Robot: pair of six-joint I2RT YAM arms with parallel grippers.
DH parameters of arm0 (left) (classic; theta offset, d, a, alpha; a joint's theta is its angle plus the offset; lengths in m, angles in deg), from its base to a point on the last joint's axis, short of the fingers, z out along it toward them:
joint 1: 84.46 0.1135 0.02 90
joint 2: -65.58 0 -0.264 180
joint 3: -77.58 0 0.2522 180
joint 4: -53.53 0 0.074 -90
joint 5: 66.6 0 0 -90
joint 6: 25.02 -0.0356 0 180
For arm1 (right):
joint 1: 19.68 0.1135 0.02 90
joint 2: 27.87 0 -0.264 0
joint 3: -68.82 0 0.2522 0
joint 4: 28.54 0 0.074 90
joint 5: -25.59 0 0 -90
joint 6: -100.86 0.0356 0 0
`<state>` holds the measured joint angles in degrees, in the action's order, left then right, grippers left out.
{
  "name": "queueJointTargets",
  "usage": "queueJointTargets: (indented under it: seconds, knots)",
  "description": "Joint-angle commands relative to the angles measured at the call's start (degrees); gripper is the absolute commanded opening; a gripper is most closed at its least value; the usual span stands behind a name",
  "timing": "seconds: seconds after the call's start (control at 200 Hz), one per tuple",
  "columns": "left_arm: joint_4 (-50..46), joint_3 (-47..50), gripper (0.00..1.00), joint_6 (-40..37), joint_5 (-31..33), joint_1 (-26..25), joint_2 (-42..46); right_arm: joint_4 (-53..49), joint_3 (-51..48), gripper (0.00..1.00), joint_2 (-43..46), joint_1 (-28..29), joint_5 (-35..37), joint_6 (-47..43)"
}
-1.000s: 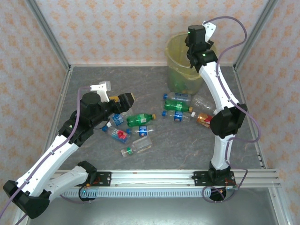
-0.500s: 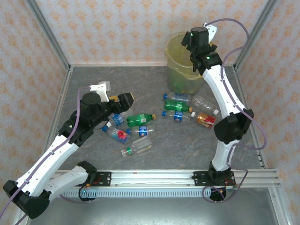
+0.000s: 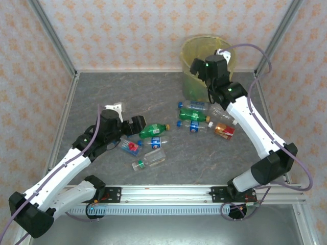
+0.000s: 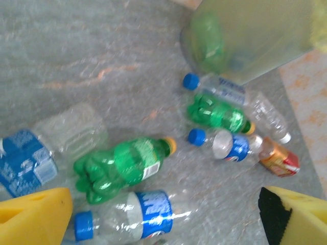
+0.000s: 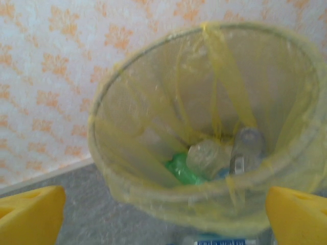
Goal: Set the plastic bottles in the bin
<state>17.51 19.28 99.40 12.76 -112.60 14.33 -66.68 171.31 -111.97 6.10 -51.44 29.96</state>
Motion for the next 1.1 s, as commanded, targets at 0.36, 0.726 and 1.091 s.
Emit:
queueJointTargets:
  seconds: [0.36,0.726,1.091]
  knots:
    - [2.05,16.95,0.89,6.25,-1.24,-7.59,5.75,1.43,-11.64,1.00,11.99,3.27,-2.02,7.03]
    - [6.66,25.01,0.91,10.32,4.66,-17.01,5.14,0.30,-13.58,1.00,13.24,4.46,-4.25,7.78]
    - [8.76,25.09,0.93,10.77,9.97,-23.00,3.56,-1.44,-12.33,1.00,14.01,4.89,-4.16,7.65]
